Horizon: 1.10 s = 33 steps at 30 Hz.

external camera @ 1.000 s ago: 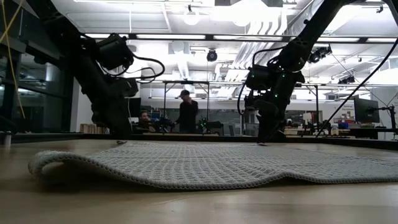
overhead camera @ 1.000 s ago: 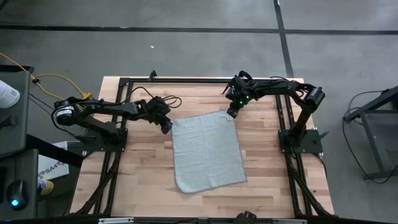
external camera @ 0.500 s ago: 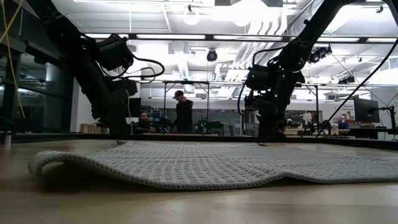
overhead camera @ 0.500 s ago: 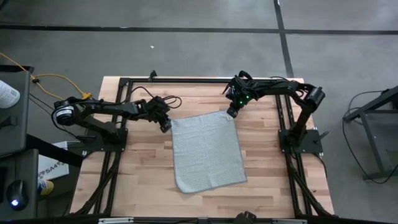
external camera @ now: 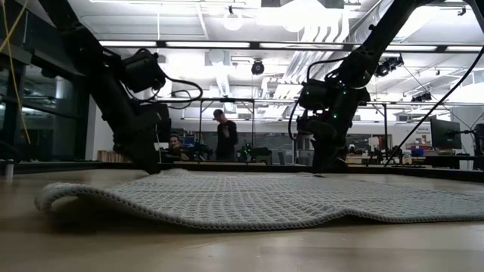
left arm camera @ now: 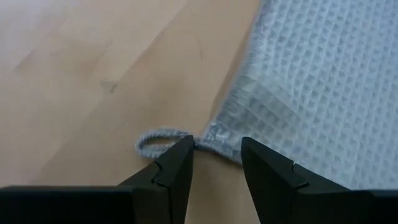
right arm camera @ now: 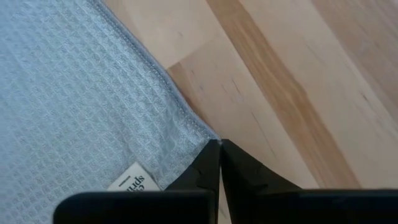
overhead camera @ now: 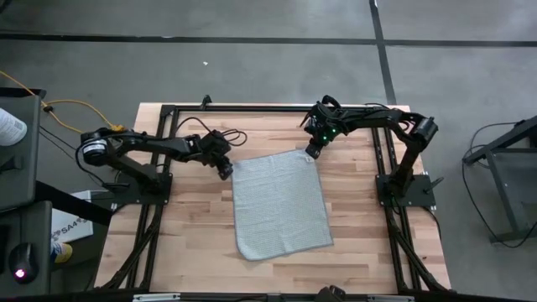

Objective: Fold microfiber towels
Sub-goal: Fold the gray towel on the table

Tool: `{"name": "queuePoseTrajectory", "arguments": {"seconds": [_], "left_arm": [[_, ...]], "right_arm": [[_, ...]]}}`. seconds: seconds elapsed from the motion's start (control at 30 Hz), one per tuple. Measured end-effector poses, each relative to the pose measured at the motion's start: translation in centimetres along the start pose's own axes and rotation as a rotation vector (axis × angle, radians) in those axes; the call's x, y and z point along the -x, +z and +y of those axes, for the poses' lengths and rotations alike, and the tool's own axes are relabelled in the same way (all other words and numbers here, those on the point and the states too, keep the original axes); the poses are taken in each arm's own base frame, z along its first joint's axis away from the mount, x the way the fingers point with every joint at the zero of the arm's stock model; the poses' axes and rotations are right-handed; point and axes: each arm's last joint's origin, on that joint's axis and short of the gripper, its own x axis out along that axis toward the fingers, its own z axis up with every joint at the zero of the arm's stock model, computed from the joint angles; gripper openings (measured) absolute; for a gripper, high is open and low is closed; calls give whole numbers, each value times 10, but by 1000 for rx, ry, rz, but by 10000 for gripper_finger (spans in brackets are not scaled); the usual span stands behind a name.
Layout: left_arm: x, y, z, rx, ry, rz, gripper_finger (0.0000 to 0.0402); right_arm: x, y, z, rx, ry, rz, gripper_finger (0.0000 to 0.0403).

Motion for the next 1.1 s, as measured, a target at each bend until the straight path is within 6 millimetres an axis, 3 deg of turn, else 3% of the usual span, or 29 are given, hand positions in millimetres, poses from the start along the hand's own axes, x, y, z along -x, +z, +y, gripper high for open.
{"name": "queuePoseTrajectory", "arguments": {"seconds": [0.37, 0.63, 1.1], "left_arm": [[-8, 0, -1, 23, -28, -1, 128], [-9, 0, -1, 24, -40, 2, 11], [11, 3, -8, 81, -158, -19, 3]], "right_arm": [[0, 1, 1, 2, 17, -6, 4], [0, 1, 1, 3, 24, -7, 3], [11, -1, 9, 22, 24, -3, 3]]}}
